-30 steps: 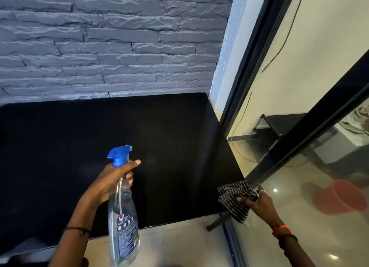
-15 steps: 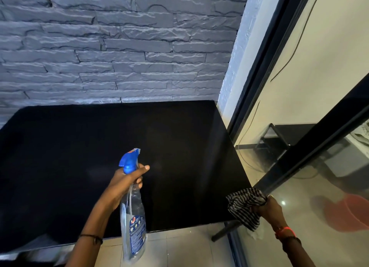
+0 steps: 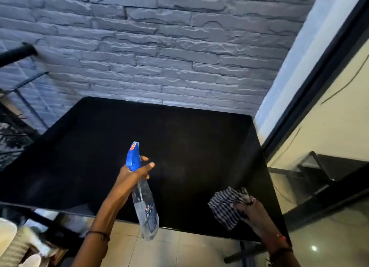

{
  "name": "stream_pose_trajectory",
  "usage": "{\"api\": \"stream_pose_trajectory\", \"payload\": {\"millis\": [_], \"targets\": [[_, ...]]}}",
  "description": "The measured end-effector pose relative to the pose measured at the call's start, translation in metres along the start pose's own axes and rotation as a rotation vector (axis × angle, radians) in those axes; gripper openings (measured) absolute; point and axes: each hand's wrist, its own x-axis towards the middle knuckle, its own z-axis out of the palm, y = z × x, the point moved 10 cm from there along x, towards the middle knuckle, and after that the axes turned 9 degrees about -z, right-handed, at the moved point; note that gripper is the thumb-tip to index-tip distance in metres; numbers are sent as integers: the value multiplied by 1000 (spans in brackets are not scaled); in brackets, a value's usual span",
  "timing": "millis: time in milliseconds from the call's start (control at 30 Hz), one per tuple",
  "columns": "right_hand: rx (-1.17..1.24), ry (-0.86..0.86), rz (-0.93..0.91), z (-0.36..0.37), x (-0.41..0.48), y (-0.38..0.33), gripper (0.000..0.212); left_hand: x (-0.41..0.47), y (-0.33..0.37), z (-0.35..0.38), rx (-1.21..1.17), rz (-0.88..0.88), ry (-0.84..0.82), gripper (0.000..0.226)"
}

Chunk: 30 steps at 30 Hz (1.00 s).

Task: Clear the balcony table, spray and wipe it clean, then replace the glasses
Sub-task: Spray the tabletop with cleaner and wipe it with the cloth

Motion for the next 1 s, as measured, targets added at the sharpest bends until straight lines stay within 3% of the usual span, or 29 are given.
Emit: {"api": "stream_pose_trajectory", "payload": {"millis": [267, 667, 1000], "targets": [[109, -299, 21, 159, -3, -12, 33, -30, 6, -77, -92, 77, 200, 26], [60, -679, 91, 403, -75, -2, 31, -89, 1, -267, -176, 140, 535, 19], [37, -832, 142, 591, -146, 32, 26, -133, -22, -464, -115, 151, 726, 19]]}}
